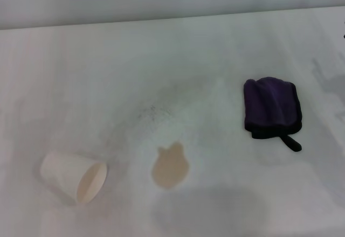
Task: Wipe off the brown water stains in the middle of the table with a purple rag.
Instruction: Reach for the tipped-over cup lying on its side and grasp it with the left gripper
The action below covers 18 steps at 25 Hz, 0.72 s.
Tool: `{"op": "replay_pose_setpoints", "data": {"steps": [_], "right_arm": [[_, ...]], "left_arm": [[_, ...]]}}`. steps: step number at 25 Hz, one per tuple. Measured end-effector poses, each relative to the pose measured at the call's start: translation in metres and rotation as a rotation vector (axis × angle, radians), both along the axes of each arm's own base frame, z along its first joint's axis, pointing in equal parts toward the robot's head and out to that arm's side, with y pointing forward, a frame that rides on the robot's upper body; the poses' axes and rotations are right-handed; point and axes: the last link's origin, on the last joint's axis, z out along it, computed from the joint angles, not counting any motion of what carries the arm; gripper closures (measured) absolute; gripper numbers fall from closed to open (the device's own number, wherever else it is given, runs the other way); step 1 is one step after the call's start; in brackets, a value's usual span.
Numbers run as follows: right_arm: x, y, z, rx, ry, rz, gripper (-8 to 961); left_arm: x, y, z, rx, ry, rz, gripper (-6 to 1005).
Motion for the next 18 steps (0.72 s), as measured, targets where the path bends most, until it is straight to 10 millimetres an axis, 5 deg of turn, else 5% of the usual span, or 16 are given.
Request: {"op": "replay_pose_setpoints", "data": {"steps": [18], "right_arm": [[-0.0003,0.0020,0.0007,0.001,-0.003,-0.001,214]], "left_arm": [[-0.0007,0.0000,-0.0005,-0.004,0.000,0.005,107]]}}
